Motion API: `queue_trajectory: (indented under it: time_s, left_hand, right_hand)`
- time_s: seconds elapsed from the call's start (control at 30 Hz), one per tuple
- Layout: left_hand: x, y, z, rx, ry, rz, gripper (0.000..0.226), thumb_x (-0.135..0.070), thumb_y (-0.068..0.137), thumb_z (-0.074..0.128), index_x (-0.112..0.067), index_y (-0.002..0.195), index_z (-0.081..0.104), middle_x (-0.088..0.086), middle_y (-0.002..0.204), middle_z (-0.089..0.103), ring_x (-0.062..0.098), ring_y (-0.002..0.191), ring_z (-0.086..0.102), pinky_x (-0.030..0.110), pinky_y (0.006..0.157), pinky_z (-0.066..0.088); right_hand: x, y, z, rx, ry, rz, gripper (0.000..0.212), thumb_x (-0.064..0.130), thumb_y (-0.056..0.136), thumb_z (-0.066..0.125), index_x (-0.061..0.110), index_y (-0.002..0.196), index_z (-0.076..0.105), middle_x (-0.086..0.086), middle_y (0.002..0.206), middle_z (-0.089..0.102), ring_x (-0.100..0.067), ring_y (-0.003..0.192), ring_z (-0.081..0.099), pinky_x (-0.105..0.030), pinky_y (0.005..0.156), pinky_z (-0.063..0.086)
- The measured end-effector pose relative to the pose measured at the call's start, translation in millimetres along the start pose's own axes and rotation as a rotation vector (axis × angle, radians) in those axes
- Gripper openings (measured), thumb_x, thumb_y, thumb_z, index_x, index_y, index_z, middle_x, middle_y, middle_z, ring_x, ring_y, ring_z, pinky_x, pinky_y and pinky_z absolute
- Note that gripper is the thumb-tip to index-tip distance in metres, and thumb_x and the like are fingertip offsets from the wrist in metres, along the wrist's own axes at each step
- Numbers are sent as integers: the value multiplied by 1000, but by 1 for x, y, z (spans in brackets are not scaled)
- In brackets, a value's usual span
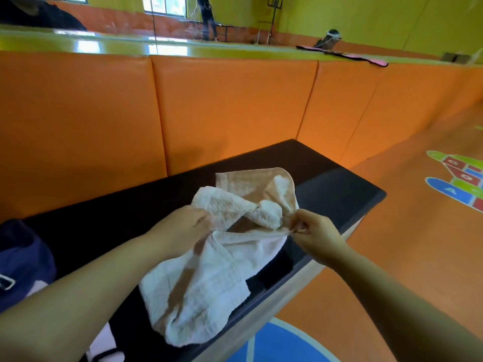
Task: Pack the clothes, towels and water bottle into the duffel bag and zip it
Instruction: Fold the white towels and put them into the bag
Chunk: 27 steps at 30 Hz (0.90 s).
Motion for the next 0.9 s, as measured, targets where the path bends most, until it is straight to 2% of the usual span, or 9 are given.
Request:
queue_trajectory:
  time_s: [0.1,0.17,0.27,0.33,0.4,0.47,0.57,0.7,0.9]
  left_hand:
    - [-13,9,11,4,90,45,16,-30,93,54,-19,102,61,-3,104,54,10,92,54,29,83,48]
    - [-12,13,28,43,108,25,39,-33,87,61,-24,124,52,-1,124,49,15,108,52,35,95,47]
    - [-9,19,35,0,142,-21,73,-41,85,63,-34,145,22,5,143,27,26,119,46,40,101,43]
    - [-4,26,38,-8,108,-44,73,-43,86,61,-42,145,19,7,144,24,28,118,47,38,99,44]
    - [-2,32,40,-12,58,-60,58,-40,89,59,-37,142,34,8,140,40,25,116,52,34,94,46]
    - [-2,35,28,-95,93,-73,34,-27,92,53,-27,126,55,8,114,62,24,98,61,39,85,53]
    - [2,37,-2,-209,137,-95,20,-19,92,45,-23,99,63,7,87,64,26,77,61,41,70,52]
    - [25,38,-58,-306,132,-141,18,-18,91,47,-21,96,64,10,95,66,30,87,59,37,74,47]
    - [74,32,-138,-571,251,-260,18,-7,89,56,-9,102,68,28,110,53,36,82,52,36,71,41]
  right_hand:
    - [-16,-8,11,66,129,103,14,17,84,61,20,73,53,-7,75,57,-17,65,53,-32,64,47]
    - [-19,-7,8,-5,182,144,26,30,85,66,16,71,50,-14,75,61,-25,70,63,-35,64,50]
    - [-19,-3,14,-14,253,201,22,11,80,70,18,75,50,-8,84,62,-27,77,69,-34,66,59]
    - [-12,0,19,25,268,159,29,-2,73,67,23,80,53,-6,96,58,-29,86,65,-38,69,60]
    - [-3,2,16,46,241,97,39,-7,71,63,29,84,54,-1,98,56,-25,88,60,-37,71,58]
    - [2,5,7,42,265,55,47,-14,70,55,30,87,56,0,101,57,-19,88,60,-27,64,55]
    - [2,9,-10,-3,326,29,55,-19,71,48,32,89,56,1,105,57,-18,92,61,-24,66,56]
    - [-8,20,-38,-124,290,46,56,-17,74,44,31,100,56,1,103,59,-20,86,64,-29,64,58]
    - [-35,42,-44,-237,208,198,51,-13,81,39,16,119,56,-2,102,61,-21,87,58,-22,58,42]
Point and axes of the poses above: each hand's wrist, its own y-axis towards the middle knuckle, its own z-axis out of the palm, x = y × z, the point moved 10 cm from there along y, towards the middle knuckle
